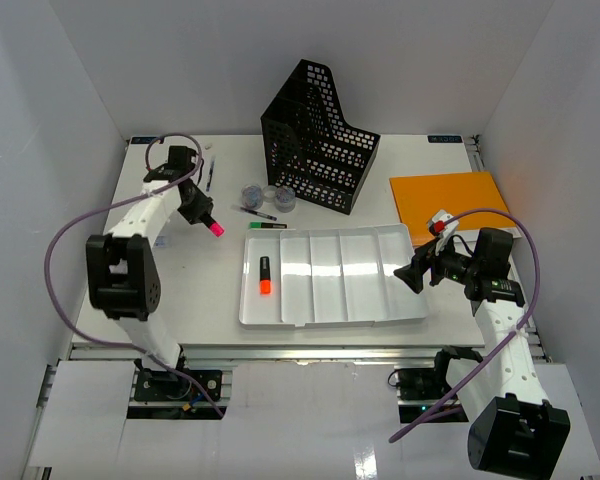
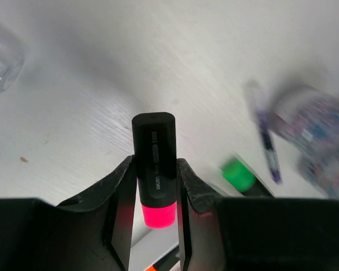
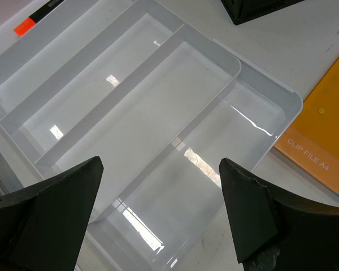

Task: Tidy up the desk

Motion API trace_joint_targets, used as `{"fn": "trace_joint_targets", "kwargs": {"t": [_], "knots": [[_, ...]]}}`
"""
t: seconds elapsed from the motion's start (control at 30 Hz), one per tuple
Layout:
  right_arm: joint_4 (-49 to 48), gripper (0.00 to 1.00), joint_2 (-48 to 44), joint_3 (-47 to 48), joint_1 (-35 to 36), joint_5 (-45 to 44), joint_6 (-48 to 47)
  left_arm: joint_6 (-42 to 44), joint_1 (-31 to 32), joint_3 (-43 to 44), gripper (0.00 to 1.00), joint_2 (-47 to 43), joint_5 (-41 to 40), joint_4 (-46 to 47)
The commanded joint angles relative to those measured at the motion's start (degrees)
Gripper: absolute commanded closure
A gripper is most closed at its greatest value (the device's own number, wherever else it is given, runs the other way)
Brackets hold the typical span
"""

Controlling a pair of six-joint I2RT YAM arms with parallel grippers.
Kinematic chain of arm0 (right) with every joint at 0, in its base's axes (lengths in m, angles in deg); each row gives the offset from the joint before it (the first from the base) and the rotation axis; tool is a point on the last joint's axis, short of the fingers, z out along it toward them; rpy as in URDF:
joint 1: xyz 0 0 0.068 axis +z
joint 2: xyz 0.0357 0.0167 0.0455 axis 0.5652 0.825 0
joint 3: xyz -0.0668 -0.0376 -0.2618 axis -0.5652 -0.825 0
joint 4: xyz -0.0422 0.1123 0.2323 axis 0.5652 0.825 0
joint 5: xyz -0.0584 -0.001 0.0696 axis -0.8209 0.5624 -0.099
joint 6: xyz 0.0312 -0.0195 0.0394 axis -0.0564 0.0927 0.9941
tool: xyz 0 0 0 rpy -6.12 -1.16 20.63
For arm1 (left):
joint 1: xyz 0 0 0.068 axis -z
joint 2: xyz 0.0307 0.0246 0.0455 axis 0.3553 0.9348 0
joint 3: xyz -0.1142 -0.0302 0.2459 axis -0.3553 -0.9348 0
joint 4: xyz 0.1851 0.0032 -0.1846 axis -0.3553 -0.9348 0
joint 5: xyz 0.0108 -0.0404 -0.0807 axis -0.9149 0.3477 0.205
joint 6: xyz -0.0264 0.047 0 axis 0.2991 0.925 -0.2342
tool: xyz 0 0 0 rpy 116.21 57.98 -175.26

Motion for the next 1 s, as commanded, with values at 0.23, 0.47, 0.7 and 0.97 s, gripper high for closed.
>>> {"fn": "trace_joint_targets", "kwargs": {"t": [0.23, 0.47, 0.7, 0.97], "knots": [[0.1, 0.10, -0.5, -0.3, -0.2, 1.6, -2.0, 26.3, 6.1, -21.9, 1.00, -21.7, 39.2, 17.9], [0.6, 0.10, -0.8, -0.6, -0.3, 3.7, -3.0, 28.4, 14.5, -23.9, 0.90, -18.6, 33.1, 17.6], [2.9, 0.10, 1.7, 0.2, 0.0, 9.7, -5.7, 30.2, 15.6, -24.9, 0.21, -18.7, 30.7, 17.6], [13.1, 0.10, 13.9, 17.3, 16.7, -0.7, -9.7, 31.6, 15.5, -24.7, 0.10, -23.6, 29.1, 19.7]]}}
